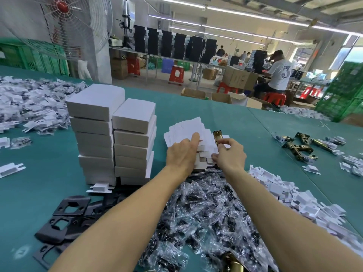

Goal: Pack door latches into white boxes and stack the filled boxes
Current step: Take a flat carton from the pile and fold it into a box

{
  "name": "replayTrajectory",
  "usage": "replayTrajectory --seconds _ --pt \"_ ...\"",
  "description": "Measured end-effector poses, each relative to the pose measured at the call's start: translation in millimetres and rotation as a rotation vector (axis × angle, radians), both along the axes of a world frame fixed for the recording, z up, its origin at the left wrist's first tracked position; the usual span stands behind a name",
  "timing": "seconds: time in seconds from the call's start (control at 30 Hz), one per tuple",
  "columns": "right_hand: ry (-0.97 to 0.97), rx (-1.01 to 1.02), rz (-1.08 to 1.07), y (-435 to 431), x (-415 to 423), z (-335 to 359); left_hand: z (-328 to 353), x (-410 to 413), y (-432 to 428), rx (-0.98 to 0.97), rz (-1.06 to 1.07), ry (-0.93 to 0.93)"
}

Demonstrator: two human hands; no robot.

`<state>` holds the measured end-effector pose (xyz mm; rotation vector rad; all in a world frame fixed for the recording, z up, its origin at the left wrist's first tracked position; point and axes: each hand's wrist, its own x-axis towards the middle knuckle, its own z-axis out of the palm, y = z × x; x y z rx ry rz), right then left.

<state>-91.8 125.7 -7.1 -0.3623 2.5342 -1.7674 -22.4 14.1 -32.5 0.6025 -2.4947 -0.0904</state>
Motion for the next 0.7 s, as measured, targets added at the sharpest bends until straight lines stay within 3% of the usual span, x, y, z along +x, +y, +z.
replayTrajectory --seconds 0.2,0.3,0.4,0.57,0.7 --pt "0.431 0.385 0.183 -17.4 9.4 -1.6 -1.6 2.4 6.7 0.308 0.023 0.329" --pt "0.566 0.633 0.27 -21.0 12.9 -6.4 -2.9 4.3 6.3 0.395 -0.004 0.41" --pt "0.662 0.74 0.258 -22.3 11.9 -9.3 0.7 6.1 0.8 0.473 0.013 0.511" --pt "0.594 0.648 0.248 -31.8 6.0 -12.1 1.7 9.4 -3.9 0.555 0.028 0.542" --pt "0.536 0.685 0.29 -31.9 5.3 -17.3 -0.5 14.0 -4.4 0.591 0.019 0.552"
